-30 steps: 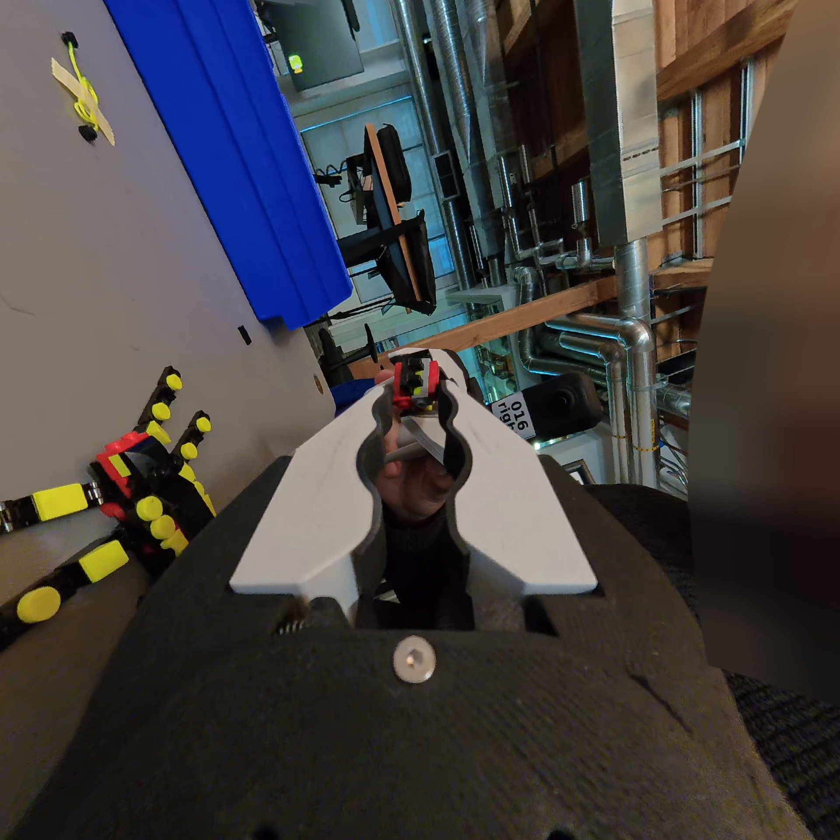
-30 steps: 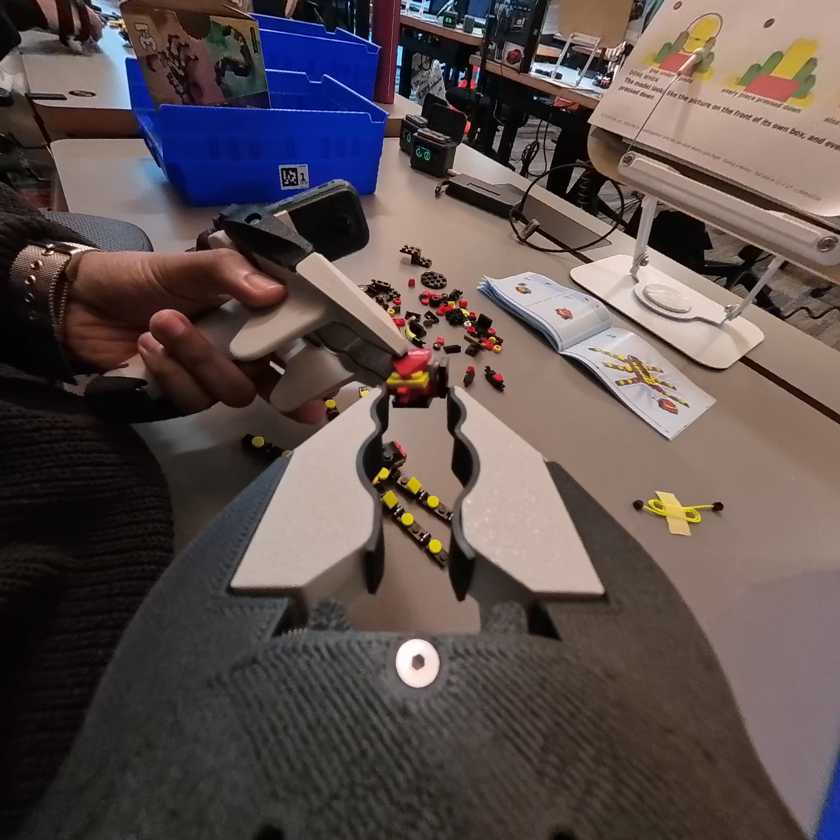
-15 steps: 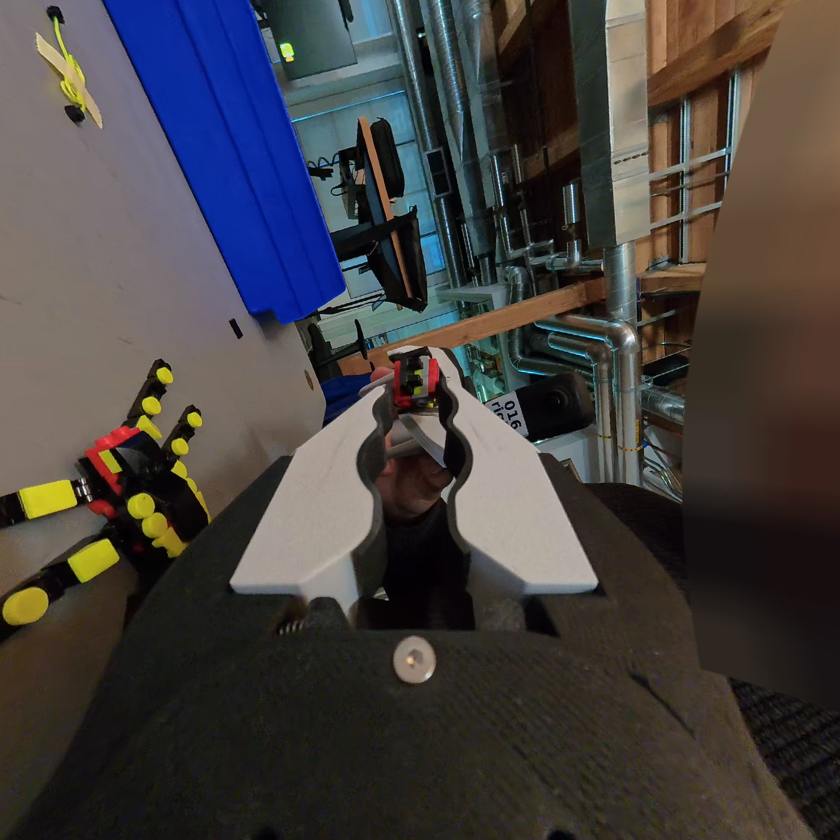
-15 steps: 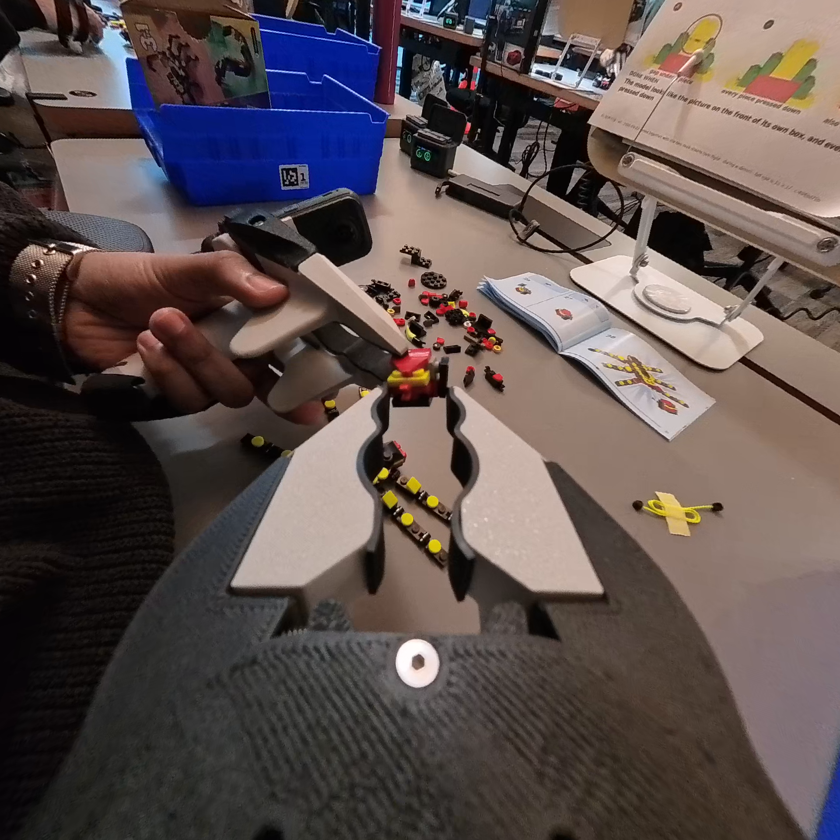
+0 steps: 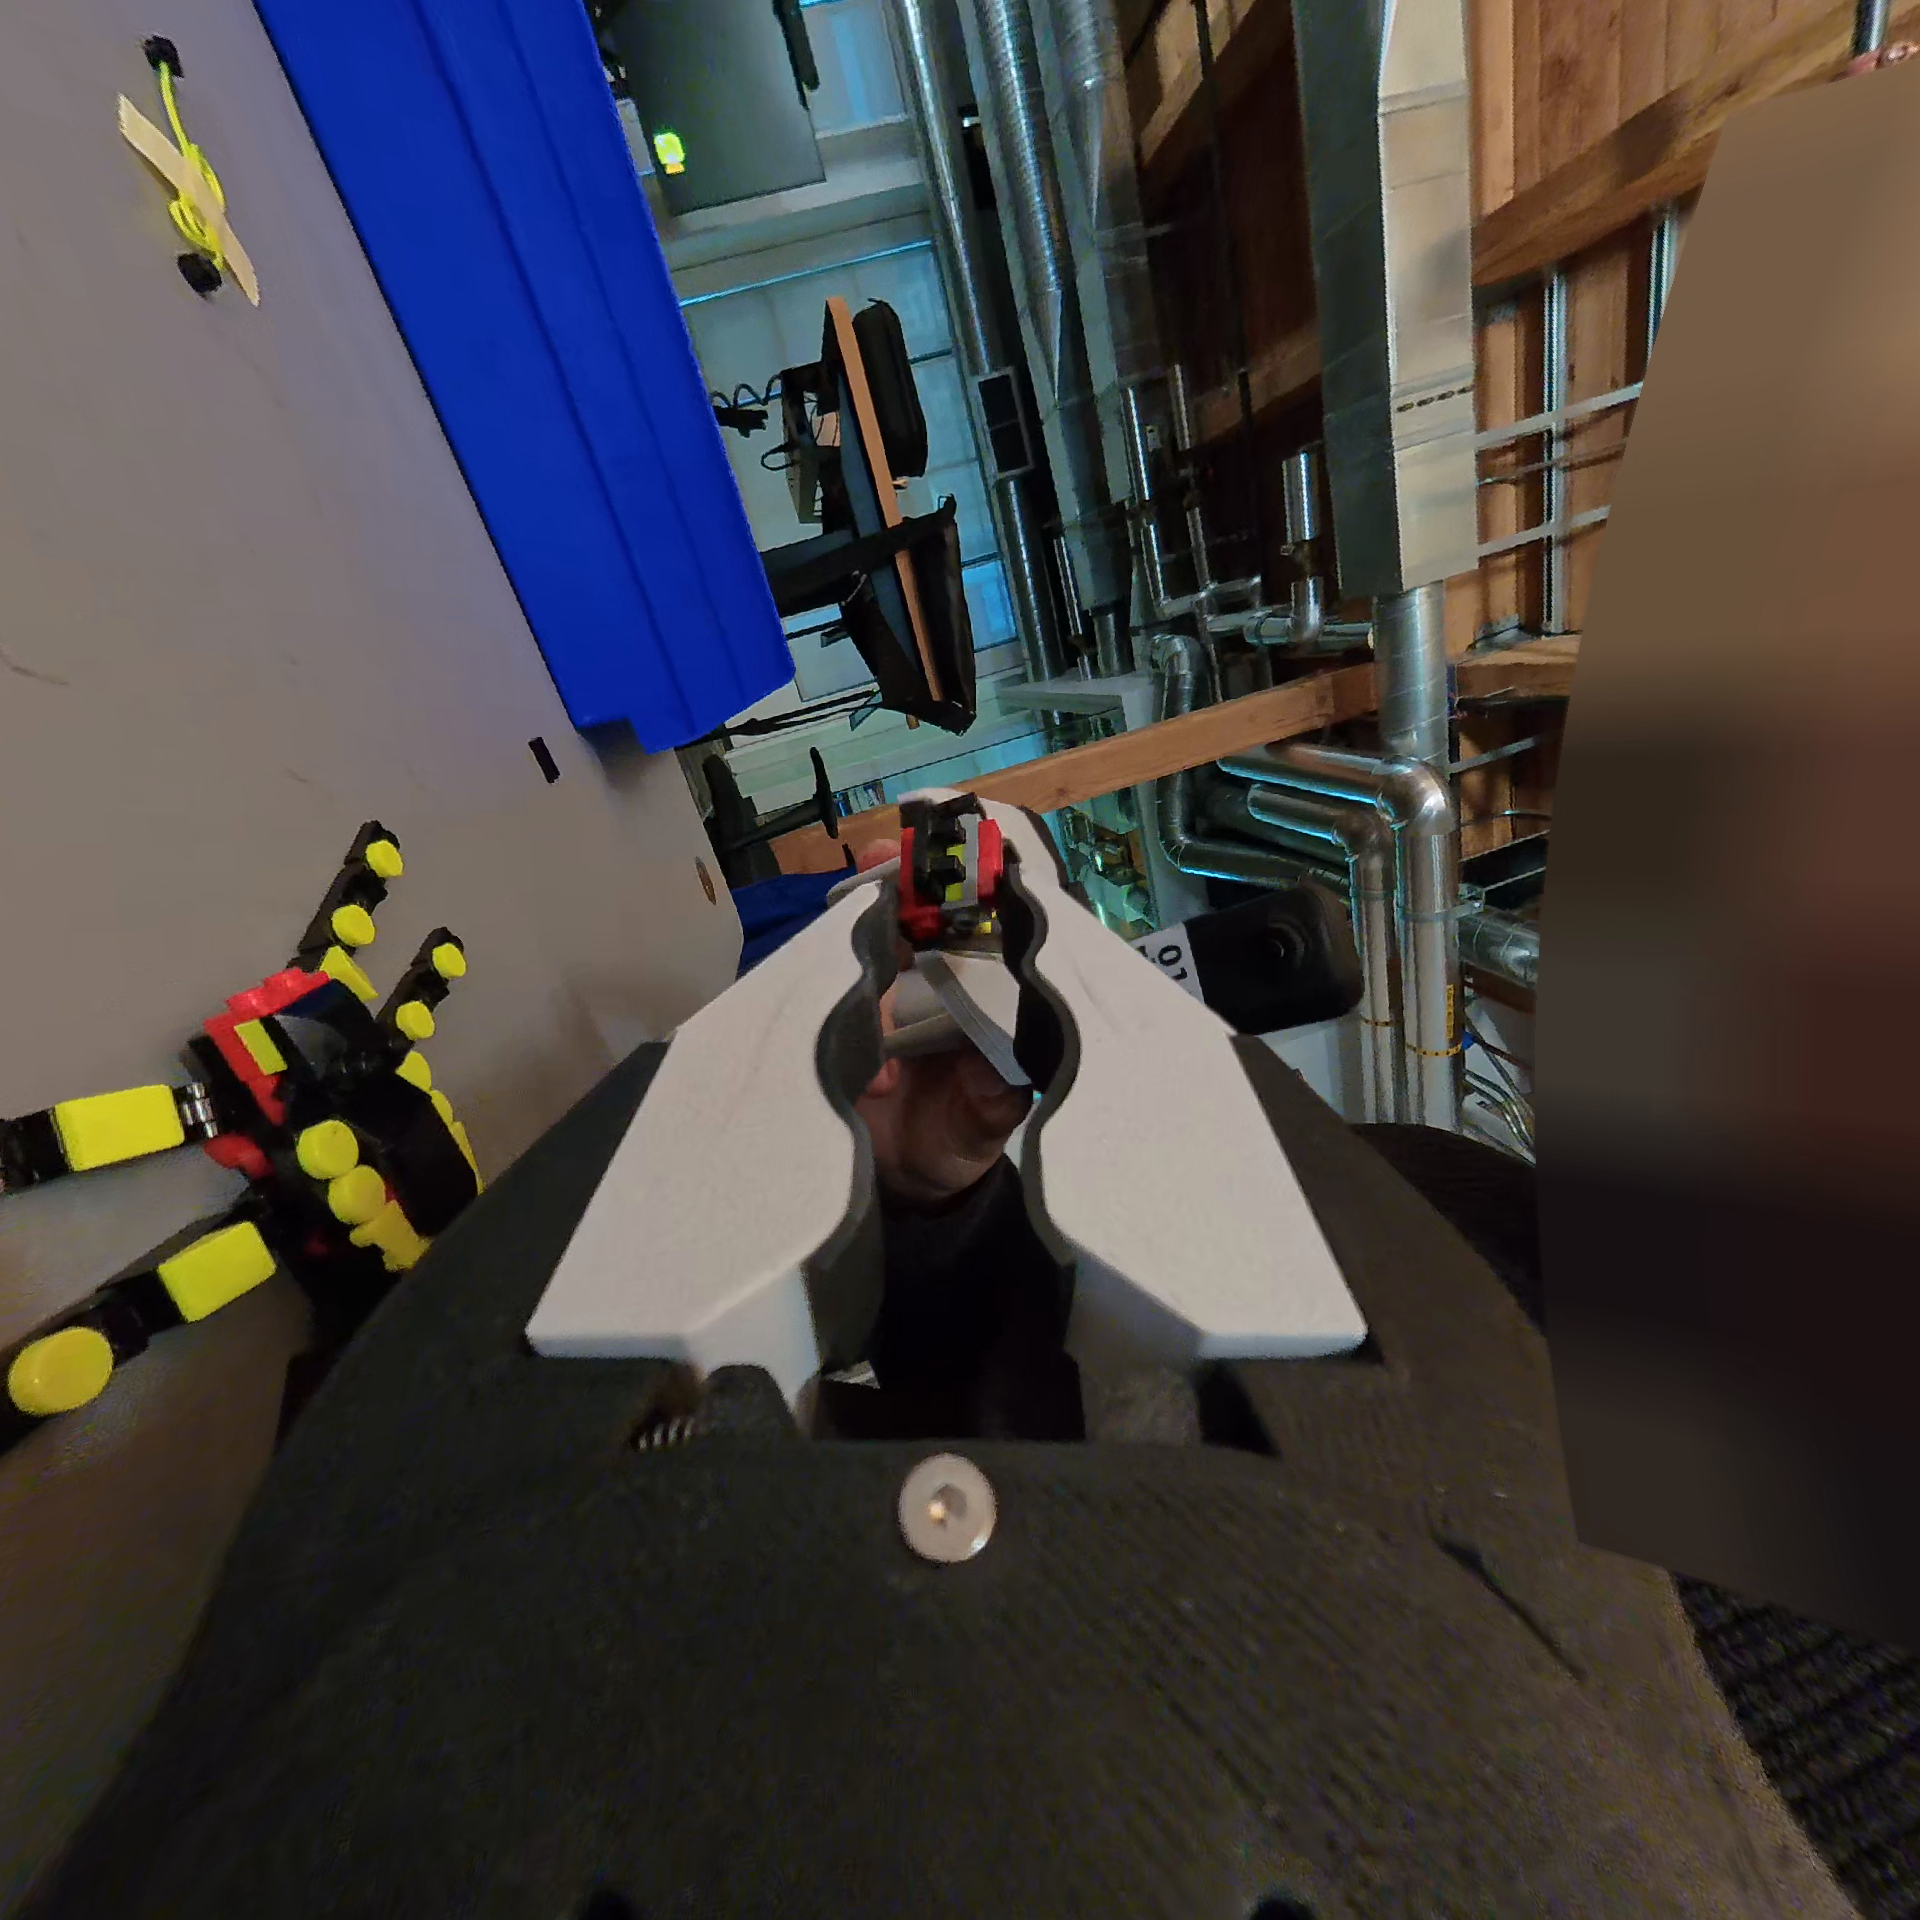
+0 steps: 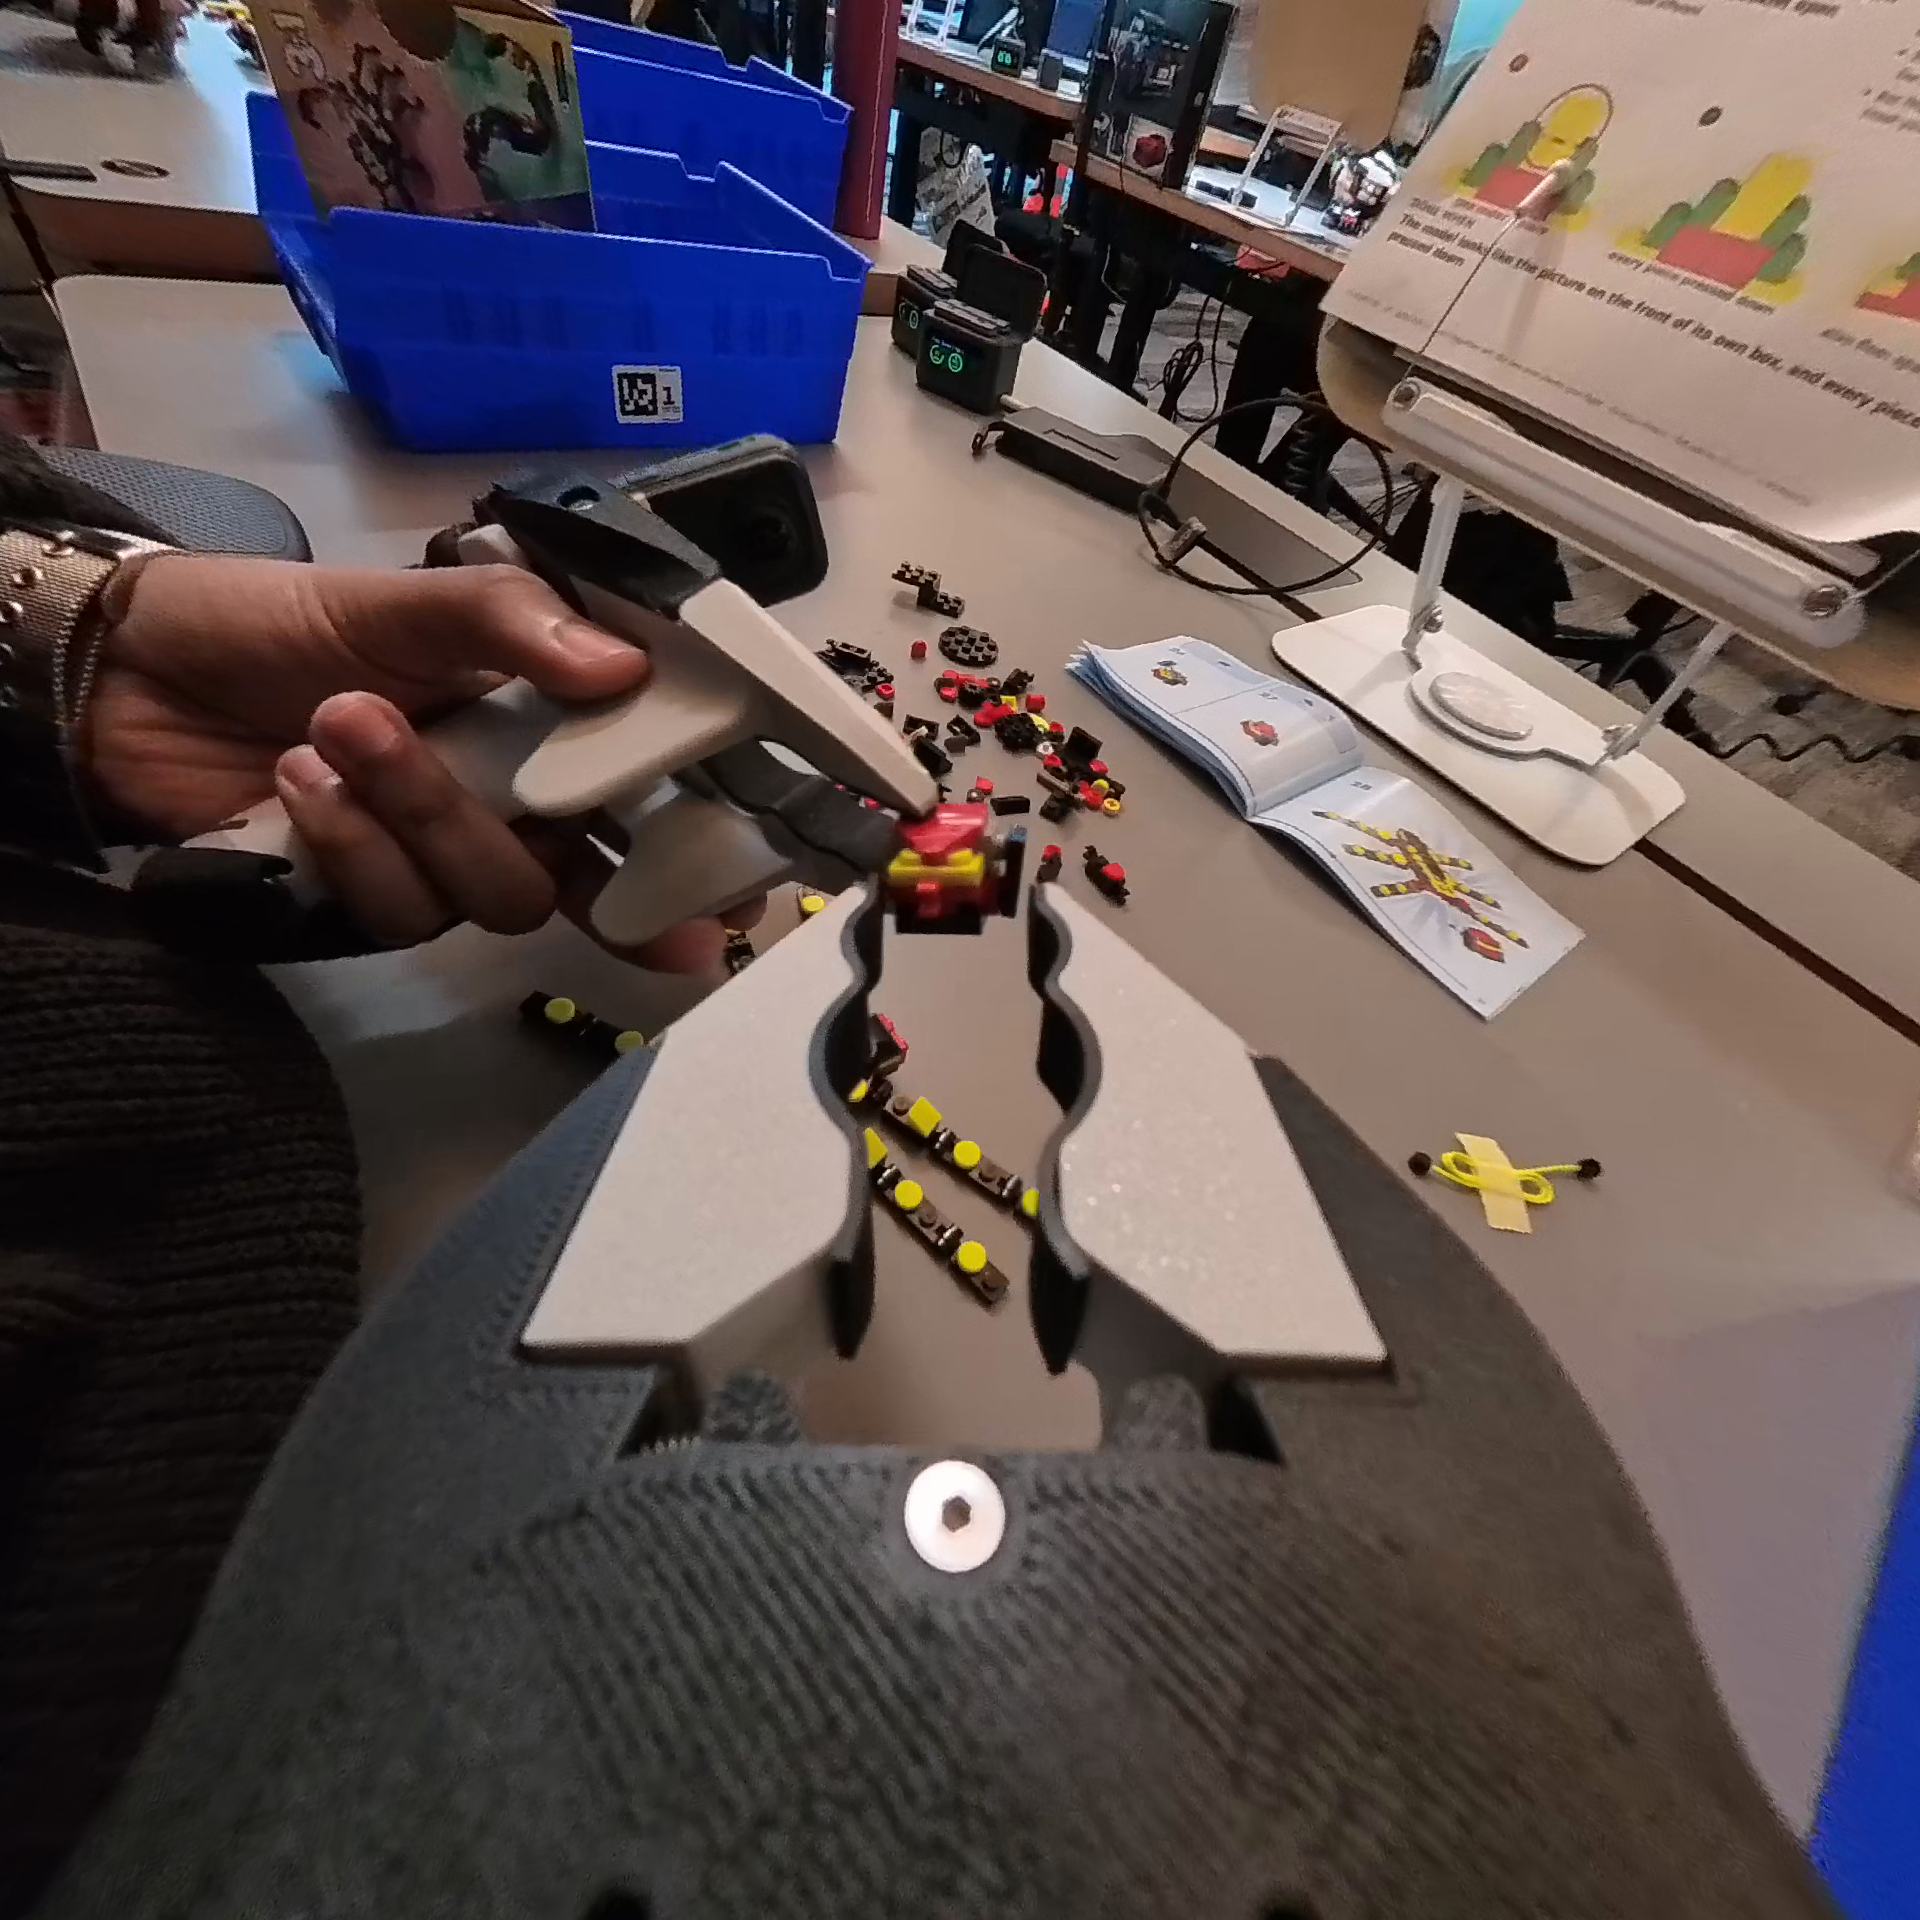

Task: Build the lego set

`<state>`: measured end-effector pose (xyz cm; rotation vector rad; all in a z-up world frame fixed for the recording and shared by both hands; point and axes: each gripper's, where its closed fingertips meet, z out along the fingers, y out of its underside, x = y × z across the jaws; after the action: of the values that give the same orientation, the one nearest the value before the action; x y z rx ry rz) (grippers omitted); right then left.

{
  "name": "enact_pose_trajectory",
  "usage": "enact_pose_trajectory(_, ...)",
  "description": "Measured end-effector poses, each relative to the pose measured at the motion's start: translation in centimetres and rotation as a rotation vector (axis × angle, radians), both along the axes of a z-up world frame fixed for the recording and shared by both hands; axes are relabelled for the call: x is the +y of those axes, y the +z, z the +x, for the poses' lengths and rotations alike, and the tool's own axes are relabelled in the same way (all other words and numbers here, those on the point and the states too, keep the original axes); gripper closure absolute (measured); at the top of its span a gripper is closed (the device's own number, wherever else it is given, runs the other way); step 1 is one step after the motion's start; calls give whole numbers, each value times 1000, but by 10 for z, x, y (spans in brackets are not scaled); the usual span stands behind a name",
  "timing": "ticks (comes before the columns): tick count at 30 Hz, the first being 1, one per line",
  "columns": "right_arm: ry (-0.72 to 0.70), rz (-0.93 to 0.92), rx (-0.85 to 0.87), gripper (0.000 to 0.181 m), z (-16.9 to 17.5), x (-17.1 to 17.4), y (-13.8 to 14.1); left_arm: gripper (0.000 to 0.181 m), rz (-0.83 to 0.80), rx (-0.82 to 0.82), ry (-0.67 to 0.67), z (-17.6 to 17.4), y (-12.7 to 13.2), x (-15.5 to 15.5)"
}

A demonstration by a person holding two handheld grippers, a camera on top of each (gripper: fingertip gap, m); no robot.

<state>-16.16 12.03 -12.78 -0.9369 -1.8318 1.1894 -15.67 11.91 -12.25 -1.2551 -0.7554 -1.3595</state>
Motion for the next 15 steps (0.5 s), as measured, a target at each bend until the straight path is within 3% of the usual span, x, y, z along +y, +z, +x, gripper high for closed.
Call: enact_pose_trajectory(15, -16, 130, 64, 157, 0, -2, 3, 165, 10, -29, -24, 6, 1, 1)
